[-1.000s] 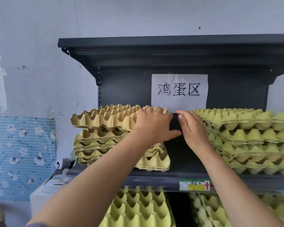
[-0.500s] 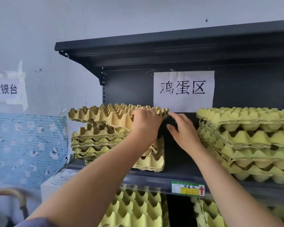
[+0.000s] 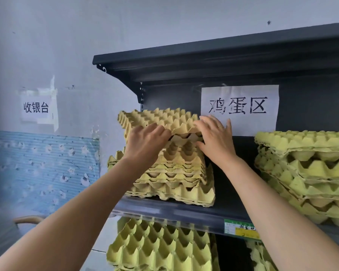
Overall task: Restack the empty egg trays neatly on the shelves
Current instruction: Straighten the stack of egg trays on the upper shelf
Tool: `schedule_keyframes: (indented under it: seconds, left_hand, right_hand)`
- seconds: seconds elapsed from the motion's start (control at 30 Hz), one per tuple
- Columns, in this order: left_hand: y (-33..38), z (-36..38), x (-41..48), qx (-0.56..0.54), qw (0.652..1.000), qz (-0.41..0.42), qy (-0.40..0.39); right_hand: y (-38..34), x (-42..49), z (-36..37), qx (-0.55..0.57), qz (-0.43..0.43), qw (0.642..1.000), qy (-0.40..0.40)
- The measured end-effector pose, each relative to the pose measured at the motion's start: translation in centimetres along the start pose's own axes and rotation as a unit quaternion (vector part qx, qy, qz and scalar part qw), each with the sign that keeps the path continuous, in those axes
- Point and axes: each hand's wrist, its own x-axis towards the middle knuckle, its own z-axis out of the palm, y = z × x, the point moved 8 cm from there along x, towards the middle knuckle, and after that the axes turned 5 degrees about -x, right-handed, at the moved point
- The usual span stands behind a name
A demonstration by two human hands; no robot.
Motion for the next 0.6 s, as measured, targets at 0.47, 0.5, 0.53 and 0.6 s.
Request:
schedule_keyframes:
  seconds: [0.47, 0.5, 0.53, 0.6]
  left_hand:
    - [-8.5, 5.0, -2.3, -0.122, 0.989, -0.054, -0.066]
    - [-8.7, 5.6, -2.6, -0.126, 0.987, -0.062, -0.081]
    - [-9.0, 6.2, -2.9, -0.130, 0.985, -0.070, -0.091]
    - [-9.4, 7.1, -3.1, -0.137, 0.981, -0.078, -0.115]
  right_hand:
    - [-7.5, 0.8, -0.7, -0.090, -0.045, 0.995, 0.021]
    - [-7.9, 0.6, -0.2, -0.092, -0.037, 0.995, 0.004]
    - [-8.2, 0.4, 0.3, -0.090, -0.030, 0.995, -0.009]
    - [-8.7, 0.0, 1.3, -0.070, -0.019, 0.997, -0.034]
